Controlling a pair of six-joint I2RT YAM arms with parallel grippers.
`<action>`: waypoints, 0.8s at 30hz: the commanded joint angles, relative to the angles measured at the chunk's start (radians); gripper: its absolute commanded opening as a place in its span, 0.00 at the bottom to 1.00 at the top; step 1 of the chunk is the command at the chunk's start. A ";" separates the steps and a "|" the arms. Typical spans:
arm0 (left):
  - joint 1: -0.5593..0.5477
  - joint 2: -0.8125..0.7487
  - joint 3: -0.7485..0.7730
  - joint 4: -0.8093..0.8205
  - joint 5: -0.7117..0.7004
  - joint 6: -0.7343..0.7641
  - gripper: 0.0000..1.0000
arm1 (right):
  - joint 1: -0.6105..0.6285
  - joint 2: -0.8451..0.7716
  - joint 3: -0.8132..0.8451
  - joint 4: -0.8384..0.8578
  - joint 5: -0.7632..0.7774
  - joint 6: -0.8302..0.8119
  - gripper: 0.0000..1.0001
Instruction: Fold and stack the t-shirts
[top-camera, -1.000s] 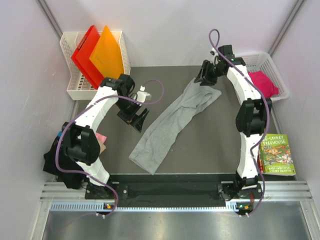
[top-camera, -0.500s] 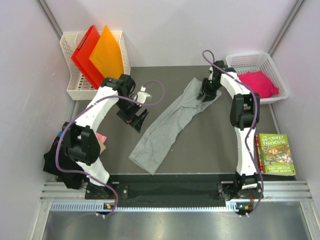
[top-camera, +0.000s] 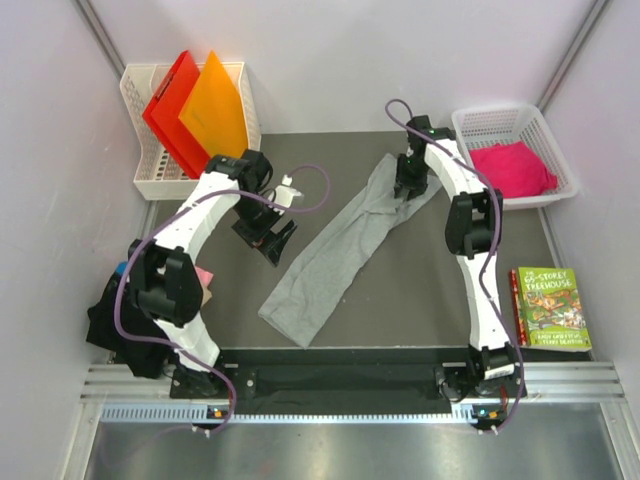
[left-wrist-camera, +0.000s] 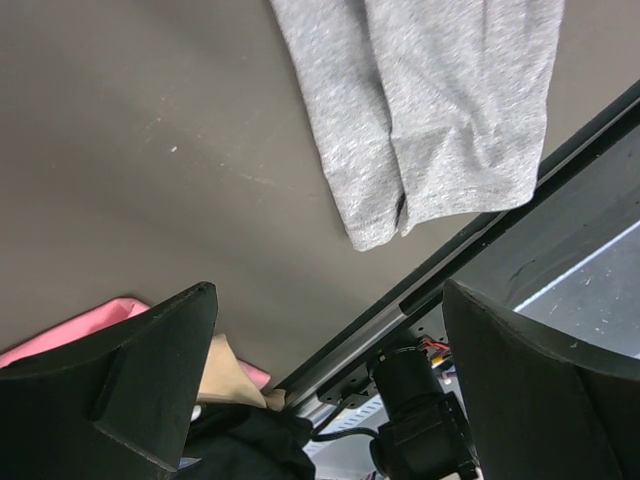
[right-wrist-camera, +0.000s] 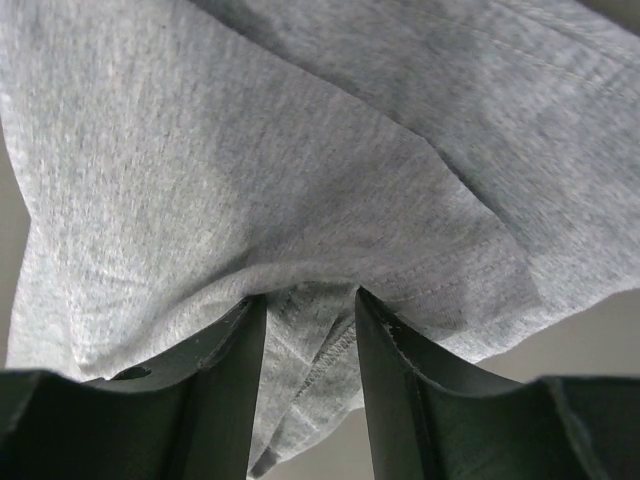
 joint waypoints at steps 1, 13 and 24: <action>-0.003 -0.010 0.017 -0.052 -0.022 0.017 0.99 | -0.043 0.083 0.096 0.077 0.116 -0.020 0.42; 0.051 -0.142 -0.124 0.121 -0.053 -0.038 0.99 | -0.048 -0.004 0.122 0.189 0.194 -0.078 0.48; 0.195 -0.345 -0.113 0.255 -0.120 -0.123 0.99 | 0.347 -0.544 -0.152 0.048 0.441 -0.149 0.67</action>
